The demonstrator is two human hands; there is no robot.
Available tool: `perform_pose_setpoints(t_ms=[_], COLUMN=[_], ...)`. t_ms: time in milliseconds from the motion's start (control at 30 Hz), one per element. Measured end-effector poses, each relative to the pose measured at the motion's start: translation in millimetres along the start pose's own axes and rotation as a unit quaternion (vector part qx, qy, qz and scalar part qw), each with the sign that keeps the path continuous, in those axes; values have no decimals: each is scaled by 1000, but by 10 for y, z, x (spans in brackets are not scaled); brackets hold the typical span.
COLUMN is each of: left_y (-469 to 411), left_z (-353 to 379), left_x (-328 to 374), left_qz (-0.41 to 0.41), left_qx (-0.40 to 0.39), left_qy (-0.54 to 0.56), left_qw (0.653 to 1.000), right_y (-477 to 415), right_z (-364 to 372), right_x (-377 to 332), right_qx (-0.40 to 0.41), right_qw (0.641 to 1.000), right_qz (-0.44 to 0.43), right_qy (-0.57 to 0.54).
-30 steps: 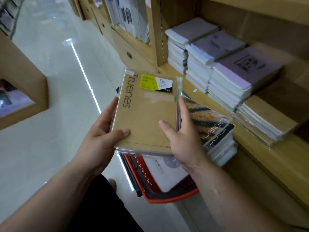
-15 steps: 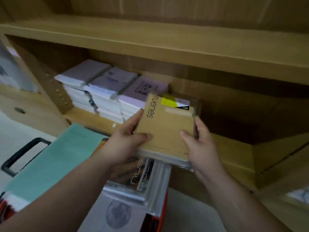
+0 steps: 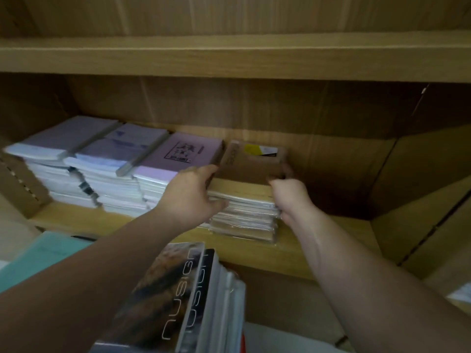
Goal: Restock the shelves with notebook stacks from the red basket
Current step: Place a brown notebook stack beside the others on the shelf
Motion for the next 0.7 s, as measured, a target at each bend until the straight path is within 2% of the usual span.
perform_pose_setpoints(t_ms=[67,133,200,267,400,533,700], left_y=[-23,-78,-135,-181,-244,-233,-173], left_z=[-26,33,134,201,230,237,267], left_x=[-29,-68,-101,-105,-110,-104,60], left_qz=[35,32,33,39,42,38,88], left_qx=[27,-28,-82,-97,-81,-79,-59], left_qy=[-138,-196,-216,-231,-244,-254,-296], left_qw=[989,980,972,967,965,963,949], right_y=[-50,-81,-68,-49,3,-11,120], right_z=[51,25,-57,-108,31,23,-150], right_x=[-9,14,67,150,261,267,698], right_qx=[-22,-40,-43,-49,-61,-61,-11], right_qw=[1000,998,996,996,996,994,987], right_qz=[8,16,34,43,55,51,66], right_qy=[-4,-45,-70,-55,-41,-75,-145])
Point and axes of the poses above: each hand's wrist, its own y-axis away from the middle knuckle, its own z-axis out of the palm, x = y × z, the point moved 4 cm from there along -y, towards the middle knuckle, and after that the axes turned 2 degrees about -z, right-handed, at the moved point
